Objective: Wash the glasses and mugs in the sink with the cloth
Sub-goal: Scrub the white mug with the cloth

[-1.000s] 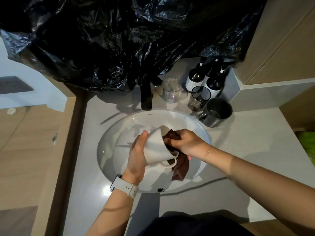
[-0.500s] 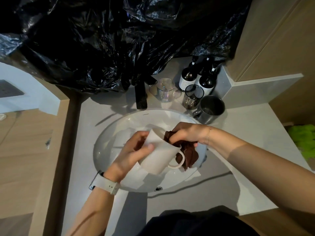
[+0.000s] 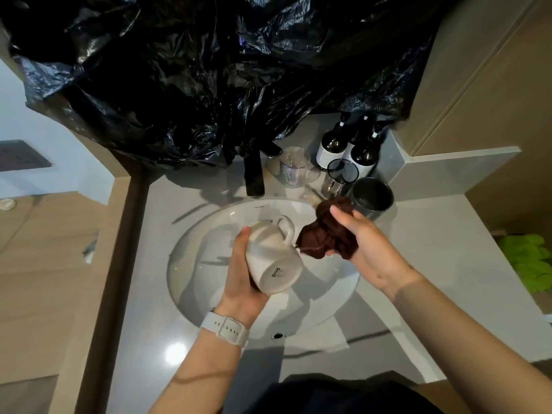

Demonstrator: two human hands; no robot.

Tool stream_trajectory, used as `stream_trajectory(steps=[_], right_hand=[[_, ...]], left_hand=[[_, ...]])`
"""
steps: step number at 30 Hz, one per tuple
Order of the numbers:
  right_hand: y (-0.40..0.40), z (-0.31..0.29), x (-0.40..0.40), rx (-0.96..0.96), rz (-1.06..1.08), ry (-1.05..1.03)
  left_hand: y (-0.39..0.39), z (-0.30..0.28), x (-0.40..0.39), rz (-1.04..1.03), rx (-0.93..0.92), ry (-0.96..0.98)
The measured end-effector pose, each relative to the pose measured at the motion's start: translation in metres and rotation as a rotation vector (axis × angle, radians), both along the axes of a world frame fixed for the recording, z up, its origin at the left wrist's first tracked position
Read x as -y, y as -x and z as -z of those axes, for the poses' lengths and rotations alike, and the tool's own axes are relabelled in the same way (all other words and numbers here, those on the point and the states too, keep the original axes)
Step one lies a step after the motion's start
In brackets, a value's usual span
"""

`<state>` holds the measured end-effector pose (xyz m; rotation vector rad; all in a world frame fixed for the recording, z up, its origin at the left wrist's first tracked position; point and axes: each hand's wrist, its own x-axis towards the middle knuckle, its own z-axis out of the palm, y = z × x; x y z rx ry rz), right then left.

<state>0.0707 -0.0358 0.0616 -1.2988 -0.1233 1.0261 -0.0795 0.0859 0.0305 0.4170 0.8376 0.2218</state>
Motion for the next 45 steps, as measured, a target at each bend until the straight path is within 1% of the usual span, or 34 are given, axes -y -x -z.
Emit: stream_trajectory(steps=[2,3,5,6,9,11,14,16,17,19,20,22,24,26,28,31,33,36,38,41,44,45], right_hand=[[0.019,0.001,0.007,0.101,0.015,-0.029],[0.028,0.002,0.009,0.172,-0.004,-0.013],[0.039,0.005,0.008,0.286,-0.009,0.03],[0.042,0.003,0.008,0.305,0.015,0.036],[0.04,0.003,0.006,0.218,0.15,0.007],[0.039,0.006,0.004,0.15,0.228,0.052],[0.038,0.025,0.002,0.005,0.328,0.11],[0.036,0.036,0.002,-0.118,0.355,0.122],[0.035,0.04,0.002,-0.142,0.358,0.116],[0.033,0.043,0.002,-0.142,0.374,0.1],[0.033,0.044,0.002,-0.081,0.384,0.098],[0.038,0.043,0.002,0.17,0.372,0.124],[0.047,0.047,0.008,0.442,0.295,0.143],[0.058,0.051,0.018,0.639,0.189,0.154],[0.063,0.054,0.028,0.781,0.093,0.144],[0.062,0.044,0.029,0.824,0.0,0.059],[0.052,0.038,0.021,0.783,-0.038,0.036],[0.035,0.041,0.012,0.67,-0.071,0.096],[0.035,0.045,0.015,0.634,-0.087,0.105],[0.052,0.038,0.021,0.696,-0.145,0.032],[0.049,0.03,0.008,0.889,-0.255,0.039],[0.043,0.03,0.001,0.876,-0.252,0.066]], left_hand=[[-0.005,-0.002,0.006,-0.049,0.01,0.138],[-0.007,-0.003,0.01,-0.055,0.014,0.15],[-0.011,-0.005,0.02,-0.048,0.035,0.091],[-0.011,-0.005,0.026,-0.042,0.043,0.027],[-0.01,-0.007,0.035,-0.004,0.027,-0.25],[-0.007,-0.009,0.035,-0.016,-0.035,-0.434],[-0.003,-0.008,0.033,-0.009,-0.061,-0.596],[0.0,-0.005,0.035,0.054,-0.022,-0.711],[0.002,-0.005,0.038,0.08,0.007,-0.732],[0.004,-0.003,0.04,0.061,0.03,-0.673],[0.005,-0.001,0.04,0.031,0.027,-0.597],[0.004,0.001,0.037,-0.014,0.016,-0.423],[0.003,0.001,0.034,-0.043,-0.031,-0.287],[0.003,0.002,0.03,-0.044,-0.113,-0.278],[0.004,0.004,0.029,-0.038,-0.186,-0.298],[0.003,0.005,0.035,0.001,-0.251,-0.265],[0.002,0.001,0.037,0.015,-0.245,-0.233],[0.001,-0.003,0.034,-0.009,-0.16,-0.204],[0.001,-0.003,0.032,-0.046,-0.155,-0.148],[0.002,0.002,0.036,-0.116,-0.183,-0.071],[0.002,0.005,0.044,-0.116,-0.182,-0.144],[0.002,0.005,0.045,-0.122,-0.169,-0.162]])
